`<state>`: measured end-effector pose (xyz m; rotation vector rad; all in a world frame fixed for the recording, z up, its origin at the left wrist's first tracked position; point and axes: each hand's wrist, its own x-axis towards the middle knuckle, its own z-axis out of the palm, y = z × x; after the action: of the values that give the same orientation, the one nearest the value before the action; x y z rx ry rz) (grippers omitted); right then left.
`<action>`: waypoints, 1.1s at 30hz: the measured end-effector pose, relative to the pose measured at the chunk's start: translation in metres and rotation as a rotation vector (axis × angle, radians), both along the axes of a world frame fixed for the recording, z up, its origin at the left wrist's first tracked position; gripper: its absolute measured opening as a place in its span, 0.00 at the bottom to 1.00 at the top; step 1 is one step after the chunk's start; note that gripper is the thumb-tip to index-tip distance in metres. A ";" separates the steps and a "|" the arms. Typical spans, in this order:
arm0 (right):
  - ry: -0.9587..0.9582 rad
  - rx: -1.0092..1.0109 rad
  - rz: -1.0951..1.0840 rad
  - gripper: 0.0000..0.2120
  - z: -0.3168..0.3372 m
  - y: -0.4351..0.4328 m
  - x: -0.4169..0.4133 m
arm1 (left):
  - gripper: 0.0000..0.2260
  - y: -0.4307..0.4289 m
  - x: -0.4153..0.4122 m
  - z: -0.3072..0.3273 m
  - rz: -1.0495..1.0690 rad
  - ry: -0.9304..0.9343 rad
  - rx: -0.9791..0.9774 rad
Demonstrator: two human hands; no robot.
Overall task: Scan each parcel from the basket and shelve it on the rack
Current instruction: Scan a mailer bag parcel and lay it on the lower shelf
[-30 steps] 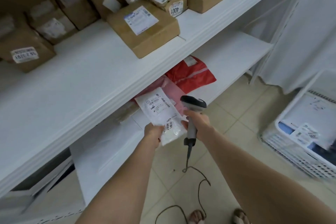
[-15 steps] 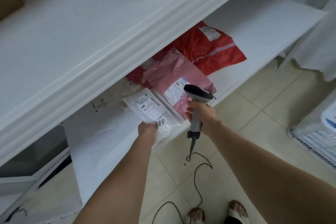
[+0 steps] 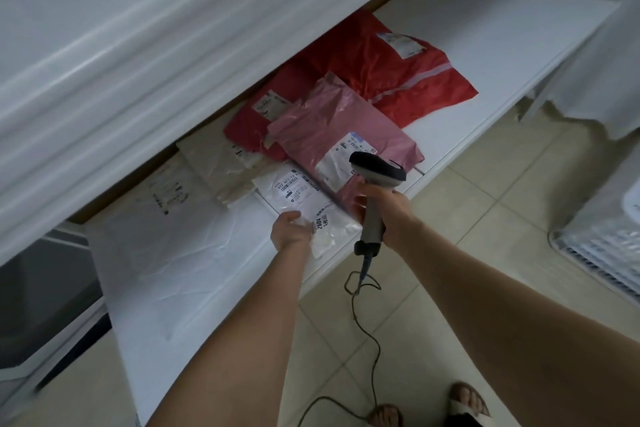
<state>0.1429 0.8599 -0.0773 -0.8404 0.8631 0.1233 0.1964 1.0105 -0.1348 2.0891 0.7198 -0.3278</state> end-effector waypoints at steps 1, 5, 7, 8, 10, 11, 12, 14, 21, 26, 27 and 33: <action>0.007 -0.006 0.001 0.05 -0.001 0.001 0.001 | 0.16 0.000 0.002 -0.001 0.005 0.001 -0.017; 0.022 -0.027 -0.015 0.05 -0.004 0.003 0.001 | 0.19 0.004 0.010 -0.004 -0.089 0.062 -0.014; 0.024 -0.030 -0.015 0.05 -0.001 0.003 -0.001 | 0.20 0.005 0.010 -0.001 -0.131 0.098 -0.063; 0.022 -0.032 -0.016 0.05 0.001 0.003 -0.003 | 0.21 0.004 0.009 0.003 -0.165 0.125 -0.071; 0.017 -0.031 -0.023 0.05 0.006 0.004 -0.006 | 0.22 0.003 0.010 0.012 -0.248 0.173 -0.025; 0.016 -0.029 -0.023 0.05 0.010 0.004 -0.008 | 0.22 0.002 0.013 0.018 -0.286 0.197 0.037; 0.014 -0.025 -0.023 0.05 0.014 0.004 -0.010 | 0.21 0.001 0.015 0.026 -0.305 0.217 0.095; 0.002 -0.017 -0.024 0.04 0.025 0.004 -0.015 | 0.19 -0.002 0.018 0.045 -0.320 0.244 0.165; -0.065 0.014 -0.088 0.07 0.075 -0.021 -0.047 | 0.16 -0.052 0.022 0.109 -0.378 0.076 0.107; -0.067 0.027 -0.183 0.03 0.113 -0.070 -0.080 | 0.17 -0.124 0.007 0.153 -0.523 0.024 0.046; -0.073 0.030 -0.219 0.03 0.118 -0.084 -0.089 | 0.19 -0.142 0.002 0.160 -0.539 0.030 0.042; -0.042 -0.053 -0.363 0.05 0.137 -0.184 -0.150 | 0.22 -0.267 -0.049 0.193 -0.740 -0.043 -0.021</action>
<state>-0.0068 0.6763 0.0601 -0.7203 0.9689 -0.2352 0.1472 0.7439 0.0585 2.2683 -0.1147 -0.6824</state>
